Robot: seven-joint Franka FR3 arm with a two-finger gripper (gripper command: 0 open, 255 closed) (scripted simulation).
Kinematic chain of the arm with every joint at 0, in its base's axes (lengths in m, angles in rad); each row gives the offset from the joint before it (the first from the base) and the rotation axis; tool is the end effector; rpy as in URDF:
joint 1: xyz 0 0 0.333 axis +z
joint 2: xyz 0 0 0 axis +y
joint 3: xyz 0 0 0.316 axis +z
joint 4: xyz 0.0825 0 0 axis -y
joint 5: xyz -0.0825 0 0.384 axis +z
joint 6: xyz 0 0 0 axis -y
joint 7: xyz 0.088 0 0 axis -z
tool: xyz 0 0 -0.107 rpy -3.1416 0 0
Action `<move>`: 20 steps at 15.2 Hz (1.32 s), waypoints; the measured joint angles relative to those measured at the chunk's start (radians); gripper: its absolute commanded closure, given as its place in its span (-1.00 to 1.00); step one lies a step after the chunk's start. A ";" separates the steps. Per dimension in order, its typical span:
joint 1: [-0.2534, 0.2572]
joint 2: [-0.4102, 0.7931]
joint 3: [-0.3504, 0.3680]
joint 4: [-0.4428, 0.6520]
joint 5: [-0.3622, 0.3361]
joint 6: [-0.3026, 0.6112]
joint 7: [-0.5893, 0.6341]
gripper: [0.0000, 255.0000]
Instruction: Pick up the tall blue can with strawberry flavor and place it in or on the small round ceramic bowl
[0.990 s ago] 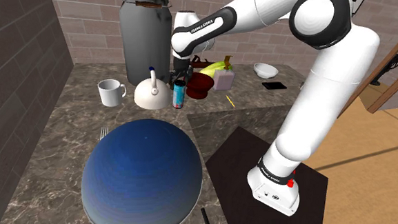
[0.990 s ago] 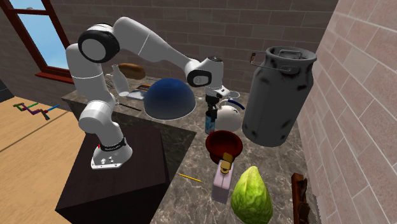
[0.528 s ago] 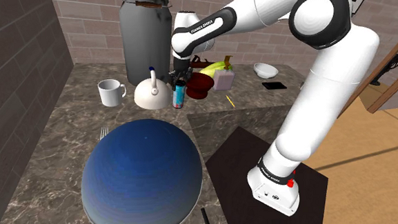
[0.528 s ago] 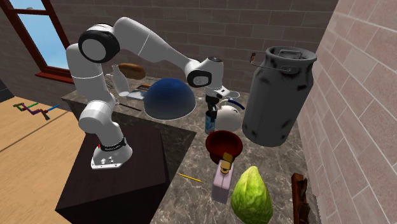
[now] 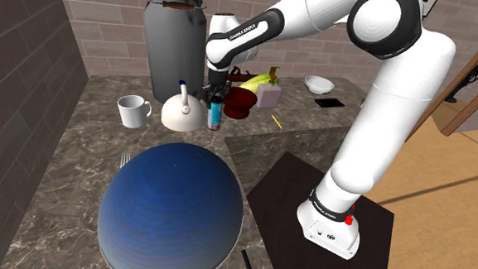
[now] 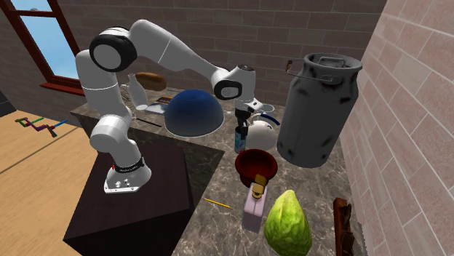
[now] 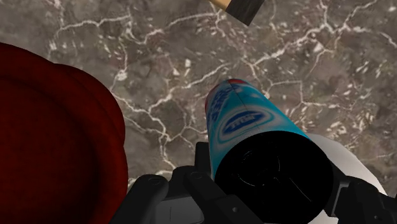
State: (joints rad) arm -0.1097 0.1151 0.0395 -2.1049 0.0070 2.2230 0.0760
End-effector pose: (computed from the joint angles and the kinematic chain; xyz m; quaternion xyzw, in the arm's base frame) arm 0.5609 -0.0395 0.3643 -0.9971 0.0753 -0.0015 0.0051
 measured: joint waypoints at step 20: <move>-0.001 -0.089 0.000 0.141 0.003 -0.232 -0.001 1.00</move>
State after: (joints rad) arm -0.1106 0.0261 0.0394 -1.9637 0.0101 1.9913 0.0751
